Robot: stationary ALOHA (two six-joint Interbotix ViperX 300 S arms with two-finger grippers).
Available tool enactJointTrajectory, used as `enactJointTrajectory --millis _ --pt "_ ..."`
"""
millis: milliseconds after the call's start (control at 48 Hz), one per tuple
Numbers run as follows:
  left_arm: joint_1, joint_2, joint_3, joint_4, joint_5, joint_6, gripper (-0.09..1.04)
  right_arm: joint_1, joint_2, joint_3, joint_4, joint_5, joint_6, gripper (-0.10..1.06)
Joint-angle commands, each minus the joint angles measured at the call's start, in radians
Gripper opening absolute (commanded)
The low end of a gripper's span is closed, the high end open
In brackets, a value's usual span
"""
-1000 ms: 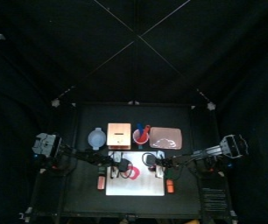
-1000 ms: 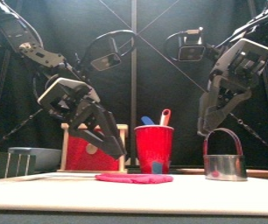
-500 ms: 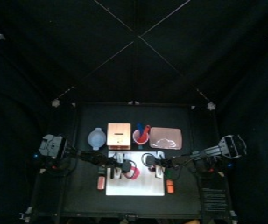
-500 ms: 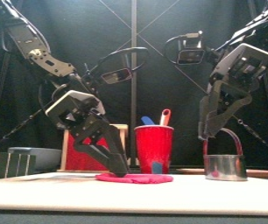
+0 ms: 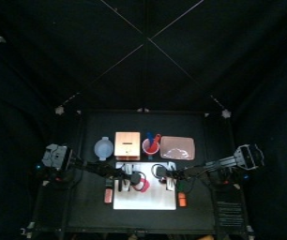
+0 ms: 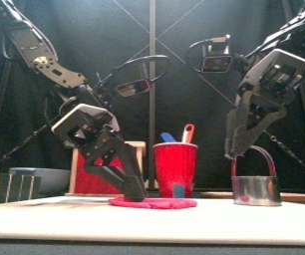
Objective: Get the cutter from the drawer then cut the dough then place the extra dough in the bowl
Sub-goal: Place the extra dough in the bowl
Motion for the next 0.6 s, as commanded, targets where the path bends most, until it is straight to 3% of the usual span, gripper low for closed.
enactJointTrajectory --millis 21,417,604 --pt "0.018 -0.008 -0.014 -0.015 0.044 0.002 0.76 -0.002 -0.012 -0.017 -0.002 -0.006 0.0 0.73" --pt "0.021 -0.009 -0.014 -0.018 0.081 0.002 0.75 -0.003 -0.012 -0.012 -0.002 -0.006 0.002 0.73" --pt "0.021 -0.009 -0.014 -0.017 0.081 0.002 0.69 -0.003 -0.012 -0.012 -0.002 -0.006 0.002 0.73"
